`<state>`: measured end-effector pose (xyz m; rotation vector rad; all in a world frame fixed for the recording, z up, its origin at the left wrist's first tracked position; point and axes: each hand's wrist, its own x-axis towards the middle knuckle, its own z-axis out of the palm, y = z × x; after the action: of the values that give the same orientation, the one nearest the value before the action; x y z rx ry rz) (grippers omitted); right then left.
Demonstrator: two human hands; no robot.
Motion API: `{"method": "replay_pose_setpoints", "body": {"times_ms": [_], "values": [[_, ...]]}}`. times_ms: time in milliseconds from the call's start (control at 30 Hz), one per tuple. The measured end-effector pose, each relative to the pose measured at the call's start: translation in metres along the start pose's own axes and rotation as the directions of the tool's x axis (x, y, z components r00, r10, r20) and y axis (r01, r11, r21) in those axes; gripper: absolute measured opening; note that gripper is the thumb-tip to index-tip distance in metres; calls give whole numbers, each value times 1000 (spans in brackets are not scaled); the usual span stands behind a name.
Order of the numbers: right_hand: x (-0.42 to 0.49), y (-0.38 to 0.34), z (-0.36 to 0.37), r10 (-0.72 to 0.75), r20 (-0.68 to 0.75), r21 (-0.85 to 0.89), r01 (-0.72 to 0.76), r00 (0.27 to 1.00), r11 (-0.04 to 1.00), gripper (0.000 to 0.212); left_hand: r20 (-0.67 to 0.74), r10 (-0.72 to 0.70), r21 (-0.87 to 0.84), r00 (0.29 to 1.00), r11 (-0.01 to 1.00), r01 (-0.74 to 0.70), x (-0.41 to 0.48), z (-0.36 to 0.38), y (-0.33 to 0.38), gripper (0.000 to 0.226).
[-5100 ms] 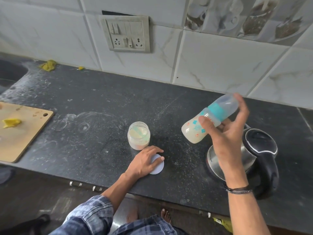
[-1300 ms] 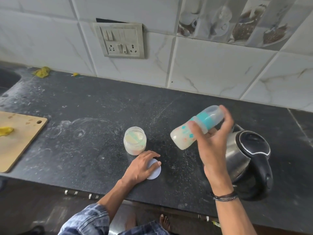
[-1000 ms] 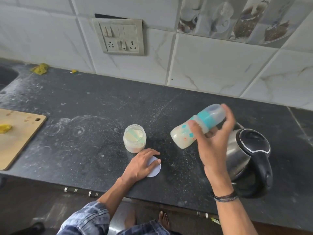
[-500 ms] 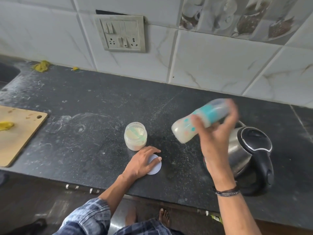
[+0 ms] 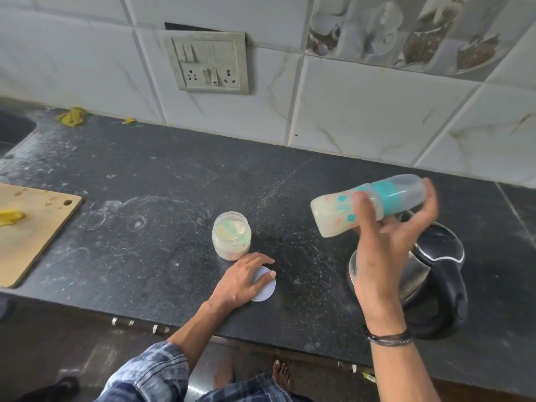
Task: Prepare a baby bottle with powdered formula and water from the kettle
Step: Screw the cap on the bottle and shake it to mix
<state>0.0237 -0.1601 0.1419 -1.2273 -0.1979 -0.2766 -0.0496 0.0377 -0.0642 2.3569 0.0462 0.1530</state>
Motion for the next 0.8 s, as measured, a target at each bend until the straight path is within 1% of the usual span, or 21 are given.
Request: {"method": "replay_pose_setpoints", "body": {"times_ms": [33, 67, 100, 133, 167, 200, 267, 300, 333, 367, 400, 467, 500, 533, 600, 633, 667, 767, 800], "values": [[1, 3, 0, -24, -7, -27, 24, 1000, 999, 86, -2, -2, 2, 1000, 1000, 2, -1, 0, 0, 35], [2, 5, 0, -9, 31, -68, 11, 999, 998, 85, -2, -4, 3, 1000, 1000, 4, -2, 0, -1, 35], [1, 5, 1, 48, 119, -128, -33, 992, 991, 85, -2, -4, 2, 1000, 1000, 4, -3, 0, -3, 35], [0, 6, 0, 124, 217, -186, -84, 968, 979, 85, -3, -5, -2, 1000, 1000, 5, -4, 0, -4, 35], [-2, 7, -2, 171, 262, -211, -116, 950, 970, 85, 0, -4, -9, 1000, 1000, 4, -4, 0, -4, 34], [-3, 6, -2, 155, 241, -185, -112, 958, 976, 84, 7, 0, -14, 1000, 1000, 0, -3, 0, -4, 34], [-3, 3, 1, 21, 79, -48, -17, 997, 999, 84, 7, 3, -13, 1000, 1000, -3, -1, -1, -1, 35], [-2, 3, 3, -46, -2, -22, 46, 999, 999, 85, 6, 1, -12, 1000, 1000, -1, 0, -1, 0, 35], [-1, 6, 3, -95, -49, -29, 94, 994, 995, 85, 4, -2, -12, 1000, 1000, 2, -1, -1, 0, 35], [1, 8, 4, -99, -56, -44, 97, 994, 994, 86, 0, -5, -10, 1000, 1000, 5, -2, 0, -1, 34], [2, 9, 4, -55, -13, -72, 54, 998, 996, 86, -2, -6, -7, 1000, 1000, 6, -3, 0, -2, 34], [-1, 10, 4, 100, 153, -172, -73, 983, 982, 85, -2, -7, -6, 1000, 1000, 7, -4, 0, -4, 35], [-4, 11, 3, 135, 173, -188, -102, 976, 977, 84, 2, -4, -9, 1000, 1000, 4, -3, 0, -4, 35], [-7, 11, 2, 115, 145, -159, -91, 983, 983, 82, 7, -2, -11, 1000, 1000, 2, -2, 0, -2, 36], [-11, 12, 5, 14, 47, -74, -10, 999, 997, 82, 5, -7, -6, 1000, 1000, 7, 0, 0, 0, 36], [-11, 15, 6, -20, 24, -79, 22, 1000, 997, 82, 4, -11, -4, 1000, 1000, 11, 0, 0, 0, 35], [-11, 17, 6, -23, 37, -104, 27, 999, 994, 83, 1, -12, -2, 1000, 1000, 12, -1, 0, -1, 35], [-11, 19, 5, 133, 199, -272, -76, 971, 959, 83, 3, -4, -1, 1000, 1000, 4, -3, 0, -3, 37], [-11, 18, 3, 137, 207, -259, -80, 969, 963, 83, 9, 2, -3, 1000, 1000, -2, -3, 0, -3, 37]]}}
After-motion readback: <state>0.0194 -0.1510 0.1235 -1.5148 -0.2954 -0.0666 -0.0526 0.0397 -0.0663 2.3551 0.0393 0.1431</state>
